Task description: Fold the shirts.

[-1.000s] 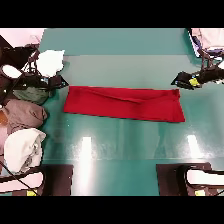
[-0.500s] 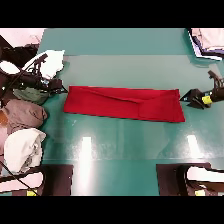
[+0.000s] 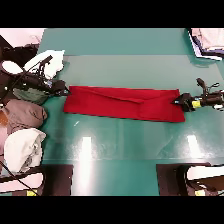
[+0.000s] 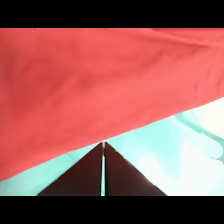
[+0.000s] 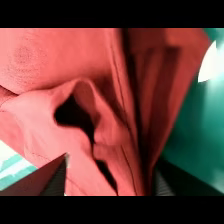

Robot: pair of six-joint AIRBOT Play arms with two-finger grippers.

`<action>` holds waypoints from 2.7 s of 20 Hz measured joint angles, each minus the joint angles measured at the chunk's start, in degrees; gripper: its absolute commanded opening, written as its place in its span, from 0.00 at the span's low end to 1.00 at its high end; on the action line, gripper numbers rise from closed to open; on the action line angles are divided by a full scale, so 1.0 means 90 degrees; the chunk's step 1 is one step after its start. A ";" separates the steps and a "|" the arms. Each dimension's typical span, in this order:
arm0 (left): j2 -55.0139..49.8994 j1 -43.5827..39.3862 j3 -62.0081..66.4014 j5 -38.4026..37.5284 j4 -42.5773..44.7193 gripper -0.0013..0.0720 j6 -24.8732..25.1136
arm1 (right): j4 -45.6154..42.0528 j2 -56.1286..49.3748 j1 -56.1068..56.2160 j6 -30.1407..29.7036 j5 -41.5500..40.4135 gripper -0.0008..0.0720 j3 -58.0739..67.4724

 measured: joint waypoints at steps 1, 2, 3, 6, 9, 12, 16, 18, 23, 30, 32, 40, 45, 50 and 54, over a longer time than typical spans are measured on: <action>0.0000 -0.0129 0.0000 0.0078 -0.0007 0.05 0.0000 | -0.0024 -0.0044 0.0104 -0.0058 -0.0104 0.29 -0.0005; 0.0000 -0.0279 0.0000 0.0163 -0.0017 0.05 -0.0002 | -0.0032 -0.0066 0.0182 -0.0102 -0.0189 0.11 -0.0024; -0.0002 -0.0440 0.0000 0.0279 -0.0015 0.05 -0.0010 | -0.0083 -0.0046 0.0265 -0.0177 -0.0253 0.04 -0.0024; -0.0046 -0.0981 0.0002 0.0622 -0.0017 0.05 -0.0051 | -0.0117 0.0182 0.0408 -0.0379 -0.0398 0.04 -0.0022; -0.0270 -0.1610 0.0087 0.1107 -0.0022 0.05 -0.0194 | -0.0053 0.0716 0.0474 -0.0396 -0.0376 0.04 -0.0007; -0.0787 -0.2242 0.0551 0.1396 -0.0019 0.05 -0.0289 | -0.0032 0.1287 0.0619 -0.0034 -0.0143 0.04 0.0313; -0.1817 -0.3007 0.1642 0.1554 -0.0024 0.05 -0.0372 | -0.0015 0.1722 0.1200 0.0767 0.0454 0.04 0.1409; -0.2370 -0.3291 0.2222 0.1574 -0.0019 0.05 -0.0488 | 0.0000 0.1783 0.1659 0.1175 0.0675 0.04 0.2047; -0.3383 -0.3602 0.3169 0.1622 -0.0017 0.05 -0.0733 | -0.0007 0.1438 0.2975 0.1885 0.0899 0.04 0.3500; -0.3718 -0.3640 0.3415 0.1749 0.0189 0.05 -0.0857 | -0.0022 0.0289 0.4371 0.2385 0.1064 0.04 0.5438; -0.3730 -0.3548 0.3439 0.1727 0.0253 0.05 -0.0862 | -0.0024 0.0032 0.4612 0.2465 0.1090 0.04 0.5831; -0.2890 -0.2271 0.3560 0.0945 0.0794 0.05 -0.0831 | -0.0073 -0.0311 0.5115 0.2504 0.0867 0.04 0.5802; -0.1824 -0.1161 0.3570 0.0296 0.1115 0.05 -0.0588 | -0.0053 -0.0658 0.5510 0.2239 0.0408 0.04 0.5654; -0.1086 -0.0508 0.3577 -0.0233 0.1190 0.05 -0.0512 | 0.0488 -0.1472 0.6322 0.1379 -0.0624 0.64 0.5644; -0.0891 -0.0362 0.3594 -0.0505 0.1183 0.05 -0.0495 | 0.1314 -0.2220 0.7053 0.0396 -0.1394 0.70 0.6283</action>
